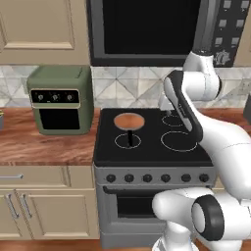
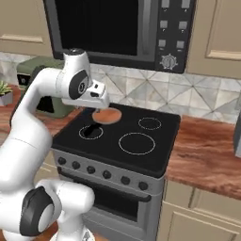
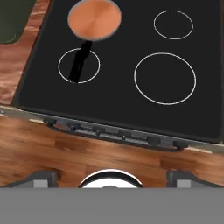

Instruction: Retrieve the steak from the fridge and place it on the saucepan with marinade on the stove.

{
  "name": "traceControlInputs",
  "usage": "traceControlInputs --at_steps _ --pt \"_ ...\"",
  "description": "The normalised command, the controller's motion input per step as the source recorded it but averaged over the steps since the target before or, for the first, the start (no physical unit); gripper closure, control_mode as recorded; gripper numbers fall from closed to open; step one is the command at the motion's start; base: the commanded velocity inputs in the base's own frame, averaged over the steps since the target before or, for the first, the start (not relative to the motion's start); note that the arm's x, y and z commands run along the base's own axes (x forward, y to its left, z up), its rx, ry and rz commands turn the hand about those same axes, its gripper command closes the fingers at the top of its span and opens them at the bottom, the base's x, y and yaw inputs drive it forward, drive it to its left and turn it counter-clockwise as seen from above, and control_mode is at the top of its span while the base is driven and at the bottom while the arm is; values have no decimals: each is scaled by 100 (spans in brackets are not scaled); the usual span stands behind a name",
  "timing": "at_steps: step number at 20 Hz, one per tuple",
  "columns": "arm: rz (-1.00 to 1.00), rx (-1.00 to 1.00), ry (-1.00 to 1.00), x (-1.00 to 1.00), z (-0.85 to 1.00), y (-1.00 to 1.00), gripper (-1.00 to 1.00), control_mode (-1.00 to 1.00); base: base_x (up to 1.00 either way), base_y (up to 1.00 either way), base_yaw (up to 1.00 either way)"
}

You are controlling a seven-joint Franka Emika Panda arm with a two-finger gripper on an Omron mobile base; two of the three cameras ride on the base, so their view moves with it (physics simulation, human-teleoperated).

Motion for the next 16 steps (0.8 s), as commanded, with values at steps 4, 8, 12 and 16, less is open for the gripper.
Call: traceControlInputs --at_steps 4,8,12,16 --pt "0 0 0 0 0 0 -100 100 -2 5 97" --pt "0 0 0 0 0 0 -100 100 0 1 100" --pt "0 0 0 0 0 0 -100 100 0 1 100" --pt "0 0 0 0 0 0 -100 100 0 0 100"
